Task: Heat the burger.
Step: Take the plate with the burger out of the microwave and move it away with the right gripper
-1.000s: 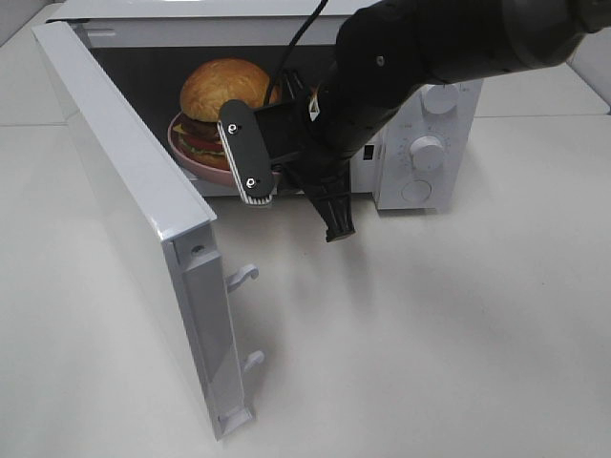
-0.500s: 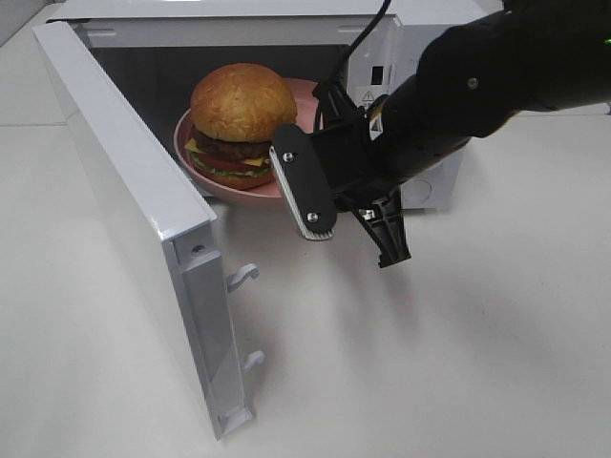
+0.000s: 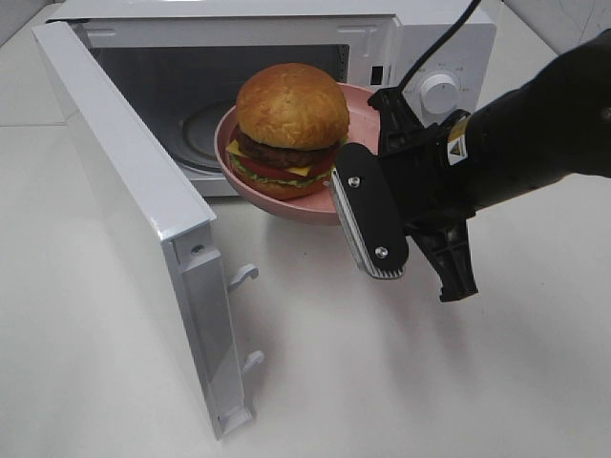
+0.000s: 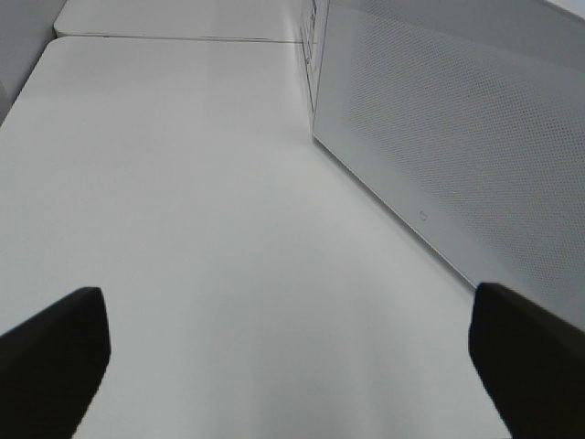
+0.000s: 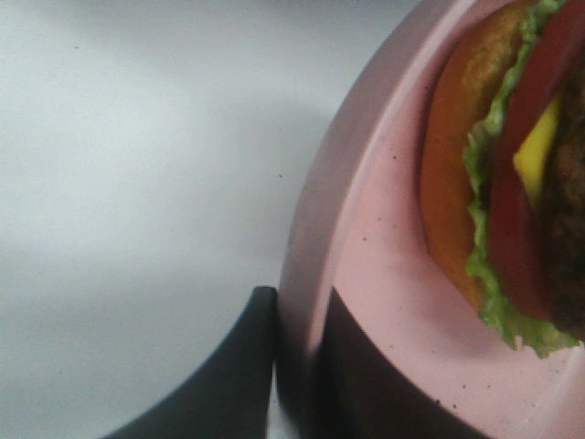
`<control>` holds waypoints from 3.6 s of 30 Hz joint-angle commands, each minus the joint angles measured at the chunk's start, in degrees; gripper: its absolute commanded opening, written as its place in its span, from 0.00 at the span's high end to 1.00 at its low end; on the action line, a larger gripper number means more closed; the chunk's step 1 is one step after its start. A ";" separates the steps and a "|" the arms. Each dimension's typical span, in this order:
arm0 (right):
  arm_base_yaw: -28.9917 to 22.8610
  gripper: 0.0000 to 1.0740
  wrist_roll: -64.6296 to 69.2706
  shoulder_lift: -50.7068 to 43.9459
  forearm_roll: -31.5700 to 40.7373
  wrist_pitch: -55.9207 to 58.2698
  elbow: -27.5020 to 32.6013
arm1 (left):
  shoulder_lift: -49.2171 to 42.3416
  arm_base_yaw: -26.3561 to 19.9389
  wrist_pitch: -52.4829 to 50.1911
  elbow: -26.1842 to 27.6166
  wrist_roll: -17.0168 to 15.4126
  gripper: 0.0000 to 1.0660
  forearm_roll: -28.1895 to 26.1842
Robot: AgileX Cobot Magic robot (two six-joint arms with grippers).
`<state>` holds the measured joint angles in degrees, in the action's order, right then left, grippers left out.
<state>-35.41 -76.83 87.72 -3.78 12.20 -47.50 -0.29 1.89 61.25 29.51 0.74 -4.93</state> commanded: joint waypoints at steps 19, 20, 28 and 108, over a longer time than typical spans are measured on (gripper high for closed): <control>-4.58 0.98 7.85 -21.26 -3.55 -2.01 16.39 | -0.74 -0.23 -0.11 -0.06 -0.29 0.06 -0.11; -4.58 0.98 7.85 -21.26 -3.55 -2.01 16.39 | -0.74 -0.23 -0.11 -0.06 -0.29 0.06 -0.11; -4.58 0.98 17.19 -31.23 -10.94 5.50 19.25 | -0.74 -0.23 -0.11 -0.06 -0.29 0.06 -0.11; -1.26 0.96 129.03 -7.96 -45.09 48.01 16.96 | -0.74 -0.23 -0.11 -0.06 -0.29 0.06 -0.11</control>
<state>-38.79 48.82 77.69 -45.21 59.24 -29.85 -0.29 1.89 61.25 29.51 0.74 -4.93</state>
